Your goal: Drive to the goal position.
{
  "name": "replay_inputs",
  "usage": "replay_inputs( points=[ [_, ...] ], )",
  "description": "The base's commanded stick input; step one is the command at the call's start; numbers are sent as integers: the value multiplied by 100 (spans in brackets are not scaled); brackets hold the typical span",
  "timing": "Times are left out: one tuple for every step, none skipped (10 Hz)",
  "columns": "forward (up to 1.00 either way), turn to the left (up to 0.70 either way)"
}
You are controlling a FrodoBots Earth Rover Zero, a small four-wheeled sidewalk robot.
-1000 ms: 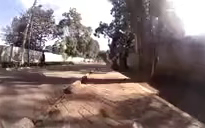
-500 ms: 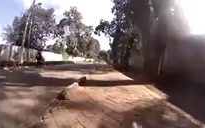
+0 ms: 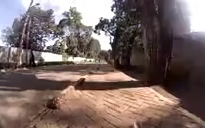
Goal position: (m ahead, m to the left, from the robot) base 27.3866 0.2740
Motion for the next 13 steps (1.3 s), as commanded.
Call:
replay_inputs(
  points=[
    [70, -3],
    [70, 0],
    [70, 0],
    [70, 0],
    [70, 0],
    [70, 0],
    [70, 0],
    [70, 0],
    [70, 0],
    [70, 0],
    [70, 0],
    [70, 0],
    [70, 0]
  ],
)
